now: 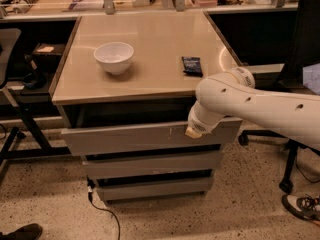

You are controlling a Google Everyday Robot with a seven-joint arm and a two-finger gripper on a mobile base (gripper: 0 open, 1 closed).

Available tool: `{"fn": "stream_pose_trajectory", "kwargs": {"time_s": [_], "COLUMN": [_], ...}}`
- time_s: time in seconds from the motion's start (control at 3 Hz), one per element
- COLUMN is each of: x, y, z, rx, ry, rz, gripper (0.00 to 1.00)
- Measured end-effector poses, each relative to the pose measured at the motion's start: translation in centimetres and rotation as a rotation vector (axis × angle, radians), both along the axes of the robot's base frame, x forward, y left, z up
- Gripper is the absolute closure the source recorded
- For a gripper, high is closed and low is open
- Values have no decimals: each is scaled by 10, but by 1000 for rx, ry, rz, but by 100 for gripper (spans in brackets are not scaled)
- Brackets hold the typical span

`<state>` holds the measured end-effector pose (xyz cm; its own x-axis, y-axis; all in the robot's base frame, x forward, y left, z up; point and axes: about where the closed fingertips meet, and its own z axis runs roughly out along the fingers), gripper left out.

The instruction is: Close top drawer

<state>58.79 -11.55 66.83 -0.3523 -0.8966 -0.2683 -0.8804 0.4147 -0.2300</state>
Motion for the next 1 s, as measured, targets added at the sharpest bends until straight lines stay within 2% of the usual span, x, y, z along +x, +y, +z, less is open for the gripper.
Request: {"fn": "stream_pose_trajectory", "kwargs": {"time_s": [1.0], "x": [0], "y": [0], "z": [0], "rx": [0], "ry": [0], "rz": [0], "gripper": [11]}}
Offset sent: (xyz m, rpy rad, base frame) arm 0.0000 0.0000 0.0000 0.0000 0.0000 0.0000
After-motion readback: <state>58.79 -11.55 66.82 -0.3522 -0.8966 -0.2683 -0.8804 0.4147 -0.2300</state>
